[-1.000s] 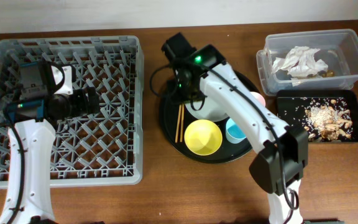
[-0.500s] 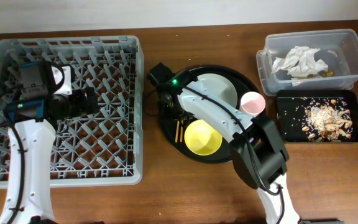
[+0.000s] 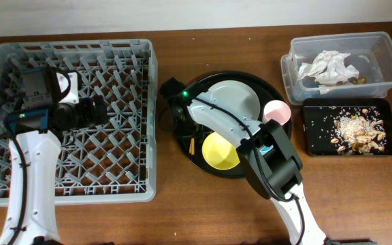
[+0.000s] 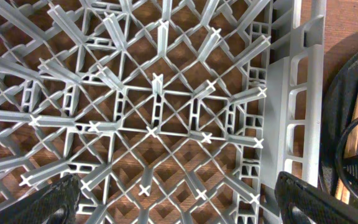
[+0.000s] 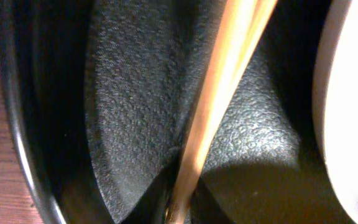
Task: Sort waste into correct bins and load items into the dishwasher rack
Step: 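Grasp the wooden chopsticks with the right gripper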
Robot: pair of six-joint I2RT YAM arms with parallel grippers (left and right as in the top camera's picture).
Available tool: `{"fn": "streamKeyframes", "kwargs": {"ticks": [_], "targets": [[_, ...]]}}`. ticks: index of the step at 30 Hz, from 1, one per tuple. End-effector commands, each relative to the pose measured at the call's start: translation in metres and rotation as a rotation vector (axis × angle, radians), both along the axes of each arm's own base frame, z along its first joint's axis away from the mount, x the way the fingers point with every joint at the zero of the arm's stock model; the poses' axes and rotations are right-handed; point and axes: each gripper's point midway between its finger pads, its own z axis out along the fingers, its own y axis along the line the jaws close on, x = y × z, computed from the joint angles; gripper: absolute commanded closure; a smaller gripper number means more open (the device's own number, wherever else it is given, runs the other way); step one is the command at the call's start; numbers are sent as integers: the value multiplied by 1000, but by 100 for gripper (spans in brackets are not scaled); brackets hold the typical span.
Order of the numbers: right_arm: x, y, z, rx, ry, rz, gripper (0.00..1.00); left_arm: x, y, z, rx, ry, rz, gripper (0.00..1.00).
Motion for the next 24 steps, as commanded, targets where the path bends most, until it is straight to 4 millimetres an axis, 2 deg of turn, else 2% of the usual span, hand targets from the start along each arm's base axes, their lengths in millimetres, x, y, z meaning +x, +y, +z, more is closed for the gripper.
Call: {"fn": "streamKeyframes", "kwargs": {"ticks": [1,5,8,11,13,15,17,18,22,24], "targets": [[-9,-19,-35,-99,53,-10,89,2,4,12,11,-33,19,1],[-9,-20,-35,-102,57,-10,96,2,4,12,11,-33,19,1],[-9,-20,-35,-102,56,-10,96,2,4,12,11,-33,19,1],[-2,-20,-20,-95,45,-15,96,2,4,12,10,-33,18,1],[7,-21,5,-81,28,-26,96,2,4,12,10,-33,18,1],[19,-19,42,-66,1,28,96,2,4,12,10,-33,18,1],[26,-14,67,-49,-26,68,96,2,4,12,10,-33,18,1],[27,-12,73,-42,-36,74,96,2,4,12,10,-33,18,1],[34,-8,126,-5,-99,112,96,2,4,12,10,-33,18,1],[34,-9,140,3,-112,112,96,2,4,12,11,-33,19,1]]}}
